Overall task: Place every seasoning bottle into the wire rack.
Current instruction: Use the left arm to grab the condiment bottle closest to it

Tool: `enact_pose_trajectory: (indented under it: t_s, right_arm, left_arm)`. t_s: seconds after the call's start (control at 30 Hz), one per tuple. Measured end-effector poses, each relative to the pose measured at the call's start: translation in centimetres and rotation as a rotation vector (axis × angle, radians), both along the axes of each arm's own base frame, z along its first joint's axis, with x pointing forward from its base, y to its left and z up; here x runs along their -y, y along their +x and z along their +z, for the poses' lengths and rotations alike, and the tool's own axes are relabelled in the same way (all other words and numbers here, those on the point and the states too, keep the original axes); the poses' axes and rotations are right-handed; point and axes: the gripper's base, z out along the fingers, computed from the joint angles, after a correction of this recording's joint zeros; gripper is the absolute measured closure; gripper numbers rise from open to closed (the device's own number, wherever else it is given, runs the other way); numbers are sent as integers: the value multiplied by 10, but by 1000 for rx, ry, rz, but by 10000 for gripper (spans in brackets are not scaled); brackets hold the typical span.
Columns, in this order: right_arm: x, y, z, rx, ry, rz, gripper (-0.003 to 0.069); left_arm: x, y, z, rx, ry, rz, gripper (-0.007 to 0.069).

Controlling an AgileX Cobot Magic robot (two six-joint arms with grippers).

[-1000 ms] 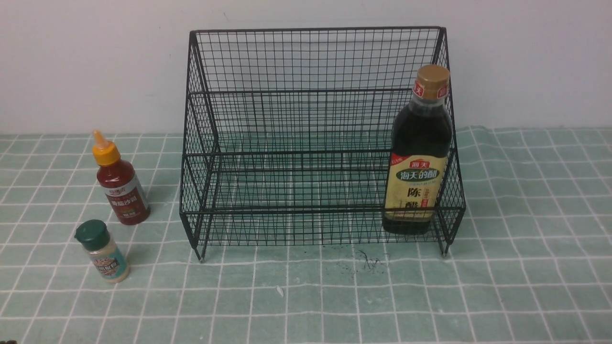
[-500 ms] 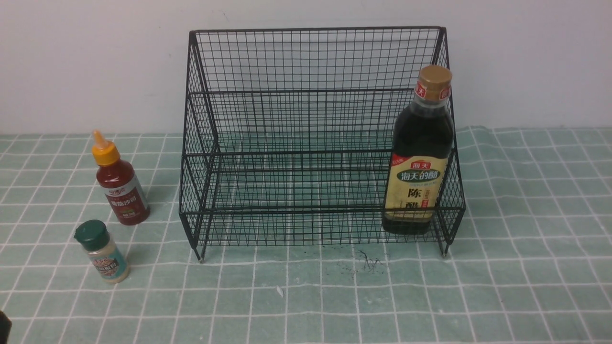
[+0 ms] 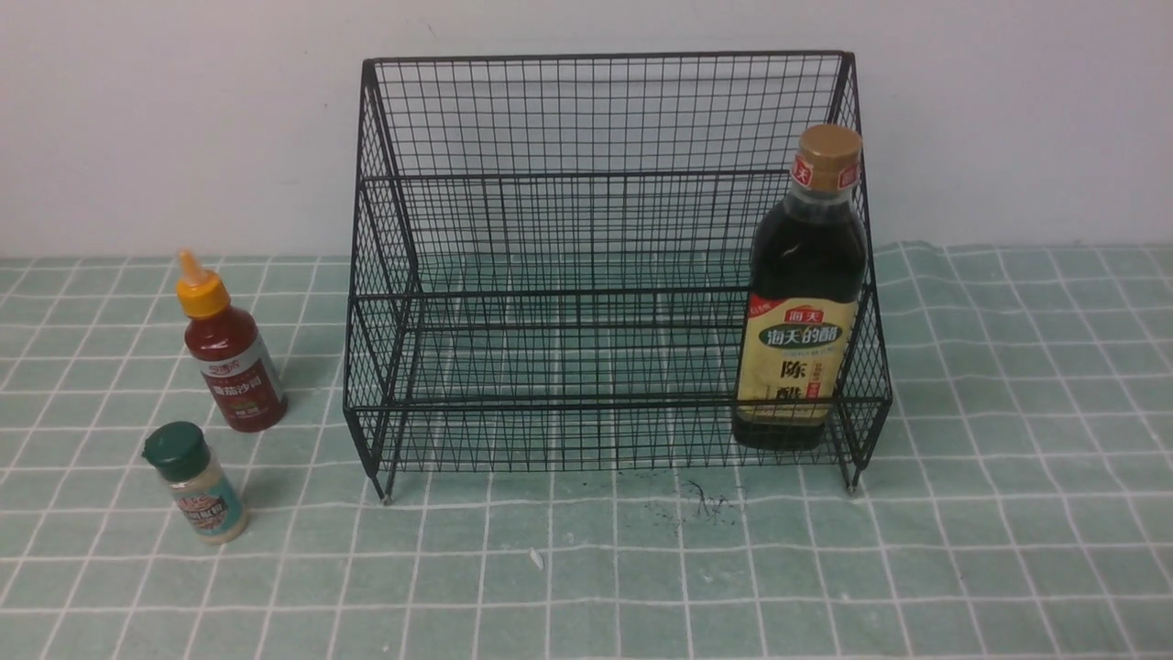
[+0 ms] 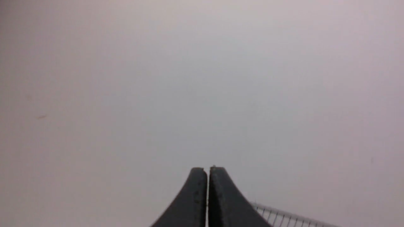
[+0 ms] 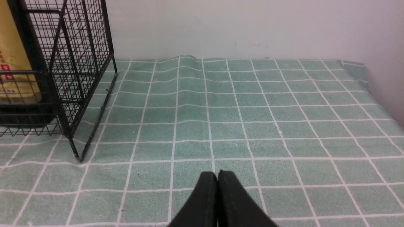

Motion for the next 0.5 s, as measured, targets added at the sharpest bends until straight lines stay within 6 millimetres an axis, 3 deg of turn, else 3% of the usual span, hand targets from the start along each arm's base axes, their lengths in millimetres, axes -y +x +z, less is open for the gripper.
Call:
enact_pose_trajectory:
  t_s: [0.13, 0.17, 0.3, 0.5]
  right_arm:
    - [0, 0, 0, 0, 0, 0, 672]
    - [0, 0, 0, 0, 0, 0, 672]
    - [0, 0, 0, 0, 0, 0, 672]
    - [0, 0, 0, 0, 0, 0, 672]
  left_arm:
    - [2, 35, 21, -507, 41, -62, 631]
    - [2, 48, 18, -682, 57, -89, 631]
    - [1, 91, 9, -1109, 120, -182, 631]
    - [-4, 146, -7, -1331, 171, -251, 631]
